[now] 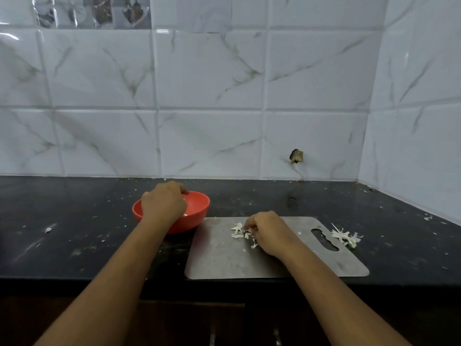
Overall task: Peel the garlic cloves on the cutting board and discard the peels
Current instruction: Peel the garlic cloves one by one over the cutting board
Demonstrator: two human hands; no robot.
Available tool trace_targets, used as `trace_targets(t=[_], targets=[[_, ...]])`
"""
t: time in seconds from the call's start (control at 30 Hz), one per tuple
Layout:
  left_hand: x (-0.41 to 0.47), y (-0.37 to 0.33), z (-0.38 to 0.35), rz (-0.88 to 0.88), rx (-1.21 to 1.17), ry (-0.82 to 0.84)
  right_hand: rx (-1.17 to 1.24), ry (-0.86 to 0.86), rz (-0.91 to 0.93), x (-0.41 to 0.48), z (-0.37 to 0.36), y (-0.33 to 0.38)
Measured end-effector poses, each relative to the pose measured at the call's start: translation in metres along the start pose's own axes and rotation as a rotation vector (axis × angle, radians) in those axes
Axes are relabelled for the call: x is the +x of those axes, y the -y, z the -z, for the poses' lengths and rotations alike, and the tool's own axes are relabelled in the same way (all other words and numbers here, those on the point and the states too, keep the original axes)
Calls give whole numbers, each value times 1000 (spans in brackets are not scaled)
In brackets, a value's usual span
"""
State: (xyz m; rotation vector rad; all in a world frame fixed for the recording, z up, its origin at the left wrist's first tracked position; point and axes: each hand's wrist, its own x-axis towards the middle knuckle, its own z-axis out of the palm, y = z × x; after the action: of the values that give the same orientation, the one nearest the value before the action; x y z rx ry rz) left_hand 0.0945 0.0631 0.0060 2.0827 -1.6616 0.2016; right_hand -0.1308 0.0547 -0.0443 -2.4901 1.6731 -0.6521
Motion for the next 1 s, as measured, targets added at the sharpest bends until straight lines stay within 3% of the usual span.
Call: trace_targets(t=[0.23, 0.5, 0.7, 1.0], targets=[[2, 1, -5, -28, 52, 35, -43, 96, -38, 10, 8, -4], [7, 5, -9, -2, -20, -1, -3, 15, -15, 2, 9, 1], [11, 3, -11, -8, -51, 44, -47, 57, 26, -4, 6, 7], [9, -1, -10, -61, -22, -88, -43, 62, 14, -2, 4, 5]])
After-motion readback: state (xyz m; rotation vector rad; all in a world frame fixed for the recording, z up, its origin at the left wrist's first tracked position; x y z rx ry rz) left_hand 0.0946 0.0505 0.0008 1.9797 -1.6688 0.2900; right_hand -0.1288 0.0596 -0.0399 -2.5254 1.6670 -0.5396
